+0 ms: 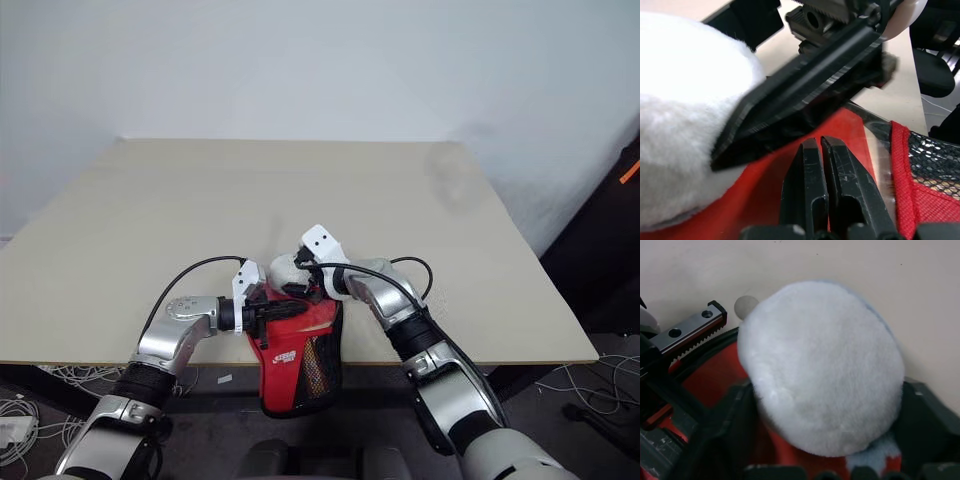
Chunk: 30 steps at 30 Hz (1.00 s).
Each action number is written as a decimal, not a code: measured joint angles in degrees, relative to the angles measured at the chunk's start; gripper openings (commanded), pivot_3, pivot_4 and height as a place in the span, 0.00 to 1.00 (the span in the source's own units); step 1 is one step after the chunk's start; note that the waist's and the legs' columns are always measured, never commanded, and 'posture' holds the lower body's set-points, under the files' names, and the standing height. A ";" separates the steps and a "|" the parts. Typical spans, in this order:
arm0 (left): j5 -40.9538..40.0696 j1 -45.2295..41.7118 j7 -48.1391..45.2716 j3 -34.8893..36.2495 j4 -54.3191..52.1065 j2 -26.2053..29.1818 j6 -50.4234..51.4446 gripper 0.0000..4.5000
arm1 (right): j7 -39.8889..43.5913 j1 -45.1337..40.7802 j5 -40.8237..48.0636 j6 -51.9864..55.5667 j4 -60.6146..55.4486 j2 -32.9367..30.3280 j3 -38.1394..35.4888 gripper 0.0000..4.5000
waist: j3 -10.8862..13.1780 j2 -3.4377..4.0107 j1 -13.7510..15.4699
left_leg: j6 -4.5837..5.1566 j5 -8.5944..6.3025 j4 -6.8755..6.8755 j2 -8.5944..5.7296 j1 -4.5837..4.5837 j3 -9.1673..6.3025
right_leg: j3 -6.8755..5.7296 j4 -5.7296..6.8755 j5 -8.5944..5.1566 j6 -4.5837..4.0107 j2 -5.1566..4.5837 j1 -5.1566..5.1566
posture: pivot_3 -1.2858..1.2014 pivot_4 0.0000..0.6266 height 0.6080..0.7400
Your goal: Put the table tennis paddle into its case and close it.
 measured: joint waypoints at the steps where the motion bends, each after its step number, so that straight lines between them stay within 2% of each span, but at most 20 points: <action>1: 0.00 -0.02 -0.02 0.08 0.24 0.00 -0.20 0.00 | -0.26 -0.08 -0.03 -0.18 0.33 0.26 -0.31 0.56 | 0.00 0.00 0.00 | 0.00 0.00 0.00 0.00 0.00 0.00 | 0.00 0.00 0.00 0.00 0.00 0.00 | 0.52 0.00 1.00; 6: 0.11 -0.74 -0.06 0.23 1.98 0.01 -1.34 0.00 | -1.35 -0.90 -0.05 -0.89 1.95 1.03 -1.71 0.21 | -0.01 0.03 0.00 | 0.00 0.00 0.00 0.00 0.04 0.00 | 0.00 0.01 0.00 0.00 0.00 0.03 | 0.52 0.00 1.00; 10: 0.37 -1.95 -0.05 0.27 4.10 0.04 -2.33 0.00 | -2.96 -2.03 -0.14 -1.31 3.95 1.89 -2.87 0.06 | -0.02 0.03 0.00 | 0.00 0.00 -0.01 0.00 0.04 0.00 | 0.00 0.01 0.00 0.00 0.00 0.02 | 0.52 0.00 1.00; 22: 3.58 -7.06 4.51 1.42 15.64 -1.79 -11.47 0.00 | -5.92 -7.05 -0.34 -4.69 13.20 1.82 -5.63 0.05 | -0.07 0.12 0.07 | 0.00 0.00 -0.01 -0.02 0.06 -0.01 | -0.01 0.00 0.00 0.00 -0.01 0.08 | 0.52 0.00 1.00; 30: 5.01 -8.17 6.10 2.23 21.61 -3.79 -18.23 0.00 | -5.85 -8.51 -1.04 -5.84 17.44 -0.85 -6.90 0.05 | -0.29 0.47 0.28 | 0.01 0.00 -0.02 -0.07 0.17 -0.01 | 0.00 -0.03 -0.01 0.02 -0.04 0.21 | 0.52 0.00 1.00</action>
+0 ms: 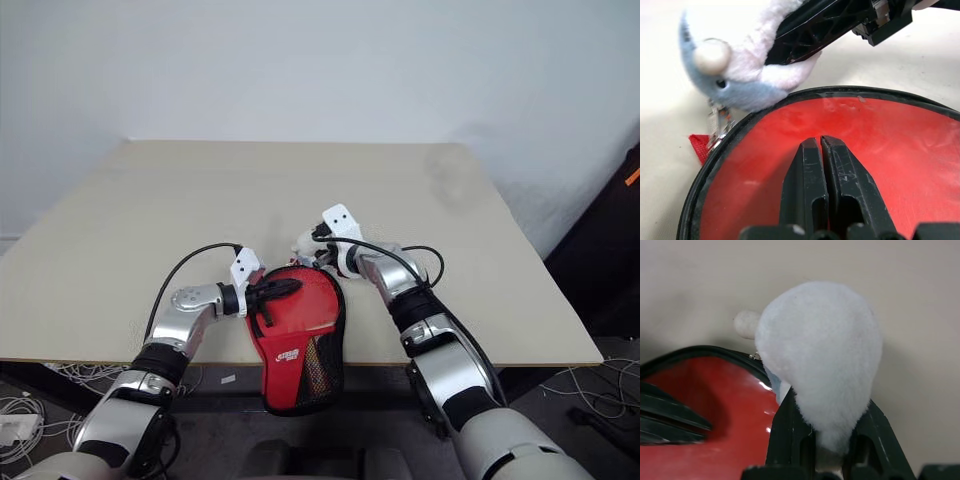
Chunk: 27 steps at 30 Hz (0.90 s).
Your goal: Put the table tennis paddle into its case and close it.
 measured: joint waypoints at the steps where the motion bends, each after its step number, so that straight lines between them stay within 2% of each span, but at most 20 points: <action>1: 0.02 -0.01 -0.16 0.11 0.35 -0.20 -0.34 0.00 | 0.13 -0.12 -0.16 -0.09 0.50 -0.04 -0.08 0.05 | -0.05 0.07 -0.01 | 0.00 0.00 0.00 0.00 0.01 0.00 | 0.00 0.00 0.00 0.00 0.00 0.02 | 0.52 0.00 1.00; 14: 2.06 -0.18 -1.75 0.15 2.03 -1.77 -1.67 0.00 | 3.95 -1.27 -1.39 -1.27 2.32 -3.93 0.10 0.05 | -0.35 0.52 0.36 | 0.03 -0.02 -0.01 -0.07 0.05 -0.03 | -0.01 -0.09 -0.04 0.07 -0.03 0.11 | 0.52 0.00 1.00; 20: 2.39 -0.10 -2.41 0.00 2.00 -2.14 -1.82 0.00 | 8.43 6.38 -1.46 0.42 -6.06 -12.01 0.51 0.05 | -0.43 0.64 0.40 | 0.12 -0.09 -0.01 -0.19 0.08 -0.07 | 0.04 -0.18 -0.14 0.19 -0.10 0.24 | 0.52 0.00 1.00; 27: 2.95 -0.04 -2.94 -0.51 1.97 -2.59 -1.86 0.00 | 15.64 17.97 -0.89 5.51 -25.69 -22.76 1.30 0.05 | -0.58 0.88 0.59 | 0.20 -0.14 0.01 -0.30 0.13 -0.09 | 0.06 -0.26 -0.22 0.24 -0.17 0.24 | 0.52 0.00 1.00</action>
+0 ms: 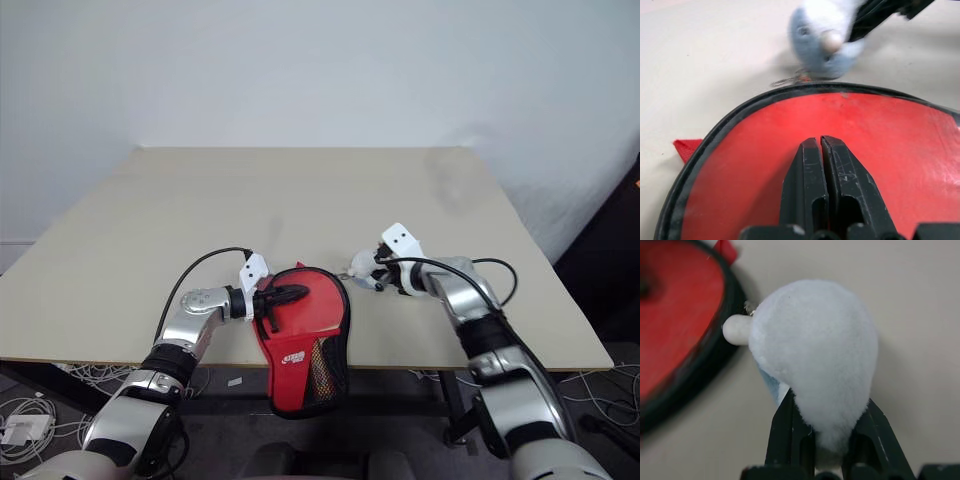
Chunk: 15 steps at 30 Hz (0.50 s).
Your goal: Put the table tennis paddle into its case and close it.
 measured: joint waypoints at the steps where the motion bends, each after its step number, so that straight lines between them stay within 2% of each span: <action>1: 0.08 -0.04 -0.04 -0.03 -0.01 -0.12 0.00 0.00 | 1.26 1.74 0.55 0.64 -3.03 -1.75 0.00 0.05 | 0.00 0.01 0.16 | 0.01 -0.01 0.01 -0.01 -0.01 0.00 | 0.01 -0.01 -0.02 -0.01 -0.01 -0.01 | 0.52 0.00 1.00; 6: 0.32 -0.26 -0.64 -0.21 0.06 -0.43 0.00 0.00 | 6.74 7.47 3.93 2.67 -13.90 -8.87 -0.83 0.05 | 0.01 -0.01 0.63 | 0.04 -0.05 0.01 -0.02 0.00 0.03 | 0.03 -0.10 -0.06 -0.05 -0.01 -0.02 | 0.52 0.00 1.00; 15: 1.13 -0.92 -1.54 -0.31 0.85 -0.90 -0.02 0.00 | 15.53 15.92 9.50 0.34 -25.35 -17.86 -3.46 0.05 | 0.03 -0.06 1.27 | 0.18 -0.21 0.00 -0.02 0.02 0.01 | -0.02 -0.57 -0.08 -0.05 -0.02 0.23 | 0.52 0.00 1.00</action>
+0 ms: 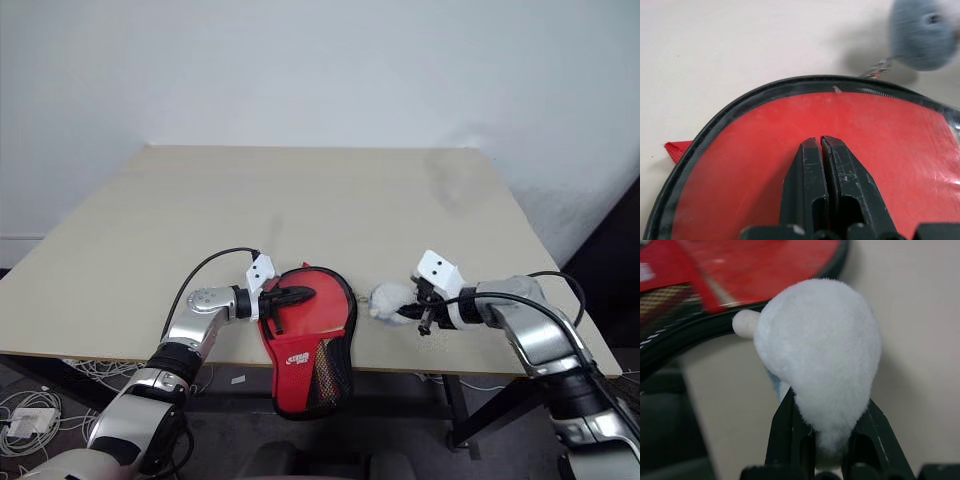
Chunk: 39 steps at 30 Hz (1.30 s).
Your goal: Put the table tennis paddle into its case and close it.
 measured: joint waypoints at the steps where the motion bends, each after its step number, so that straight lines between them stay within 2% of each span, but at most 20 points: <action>1: 0.01 0.00 -0.11 0.00 0.02 0.00 -0.01 0.00 | 0.58 0.27 0.33 -0.26 -0.59 -0.32 0.00 0.05 | 0.00 -0.01 -0.06 | 0.00 -0.01 0.00 0.00 0.01 0.00 | 0.00 -0.03 0.00 0.00 0.00 0.02 | 0.52 0.00 1.00; 9: 0.12 -0.19 -0.52 0.00 0.27 -0.23 -0.19 0.00 | 7.54 6.49 2.57 -5.80 -7.22 -5.87 -0.13 0.05 | 0.00 -0.04 0.17 | -0.15 -0.18 0.00 -0.01 0.01 -0.04 | -0.03 -0.19 0.00 0.03 0.00 0.10 | 0.52 0.00 1.00; 16: 0.15 -0.19 -0.56 0.00 0.31 -0.54 -0.31 0.00 | 10.28 11.49 3.66 -8.65 -12.09 -8.80 -0.12 0.05 | 0.00 -0.06 0.33 | -0.19 -0.23 0.00 -0.01 0.01 -0.04 | -0.05 -0.23 -0.01 0.05 -0.01 0.13 | 0.52 0.00 1.00; 32: 0.17 -0.61 -1.00 -0.07 0.64 -0.49 -0.07 0.00 | 11.35 26.98 7.97 -10.09 -24.83 -14.97 -3.96 0.05 | 0.02 -0.14 0.59 | -0.19 -0.30 0.04 -0.01 0.02 -0.04 | -0.06 -0.28 -0.04 0.09 -0.04 0.15 | 0.52 0.00 1.00; 39: 0.19 -1.78 -1.11 -0.07 1.89 -0.72 -0.03 0.00 | 11.29 29.54 8.80 -10.03 -29.88 -15.29 -4.47 0.05 | 0.02 -0.15 0.61 | -0.21 -0.31 0.09 -0.01 0.02 -0.06 | -0.10 -0.27 -0.04 0.08 -0.07 0.19 | 0.52 0.00 1.00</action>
